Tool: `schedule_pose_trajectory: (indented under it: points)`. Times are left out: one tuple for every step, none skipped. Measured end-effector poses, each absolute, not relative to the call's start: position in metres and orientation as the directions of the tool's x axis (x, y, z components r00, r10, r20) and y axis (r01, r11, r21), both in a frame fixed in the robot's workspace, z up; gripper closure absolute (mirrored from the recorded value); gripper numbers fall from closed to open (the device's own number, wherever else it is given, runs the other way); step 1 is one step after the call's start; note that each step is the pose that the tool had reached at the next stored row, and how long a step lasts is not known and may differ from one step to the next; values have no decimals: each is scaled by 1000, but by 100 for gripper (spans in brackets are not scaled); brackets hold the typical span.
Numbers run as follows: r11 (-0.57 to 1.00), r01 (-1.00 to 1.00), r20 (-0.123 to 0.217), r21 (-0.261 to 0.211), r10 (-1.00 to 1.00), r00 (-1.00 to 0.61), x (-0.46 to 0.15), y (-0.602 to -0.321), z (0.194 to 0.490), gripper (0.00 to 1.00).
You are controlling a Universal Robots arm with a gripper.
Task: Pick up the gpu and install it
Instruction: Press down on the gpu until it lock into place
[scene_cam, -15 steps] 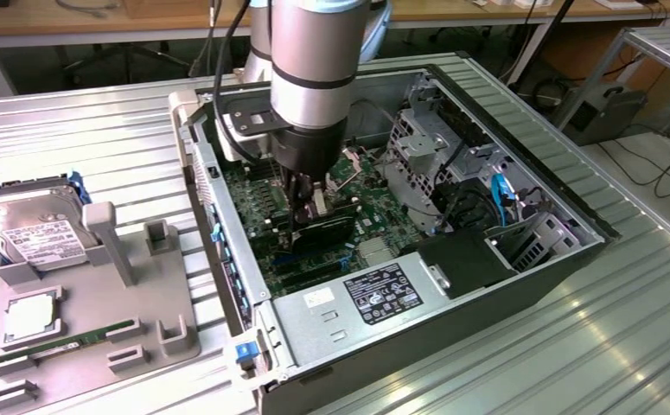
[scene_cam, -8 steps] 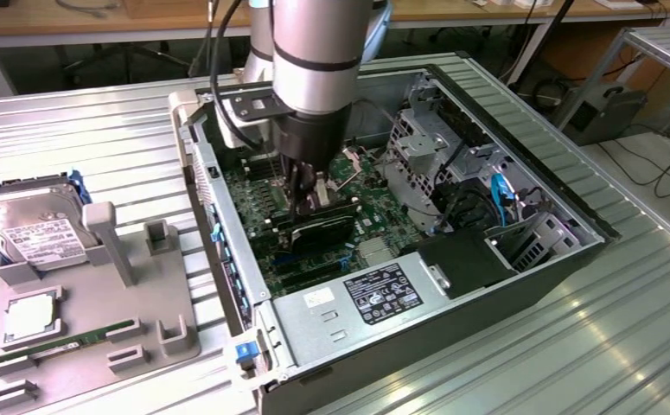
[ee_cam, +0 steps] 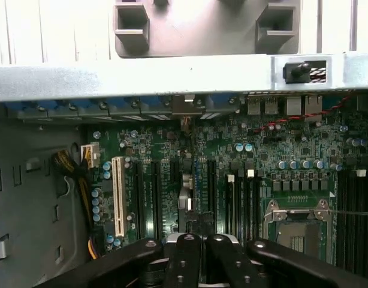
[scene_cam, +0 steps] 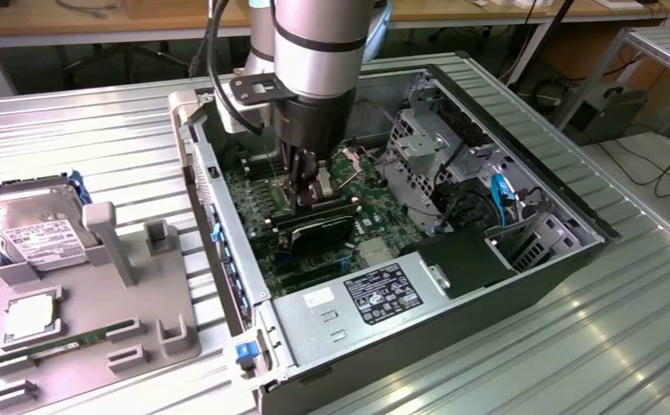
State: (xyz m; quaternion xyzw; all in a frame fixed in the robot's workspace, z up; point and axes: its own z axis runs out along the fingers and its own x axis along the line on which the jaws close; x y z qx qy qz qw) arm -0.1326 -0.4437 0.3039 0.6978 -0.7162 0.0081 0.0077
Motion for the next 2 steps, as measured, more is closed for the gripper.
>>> schedule_pose_trajectory:
  points:
    - [26, -1000, 22, -1, -999, -26, -133, -444, 304, 89]
    - [26, -1000, 22, -1, -999, -26, -133, -444, 304, 89]
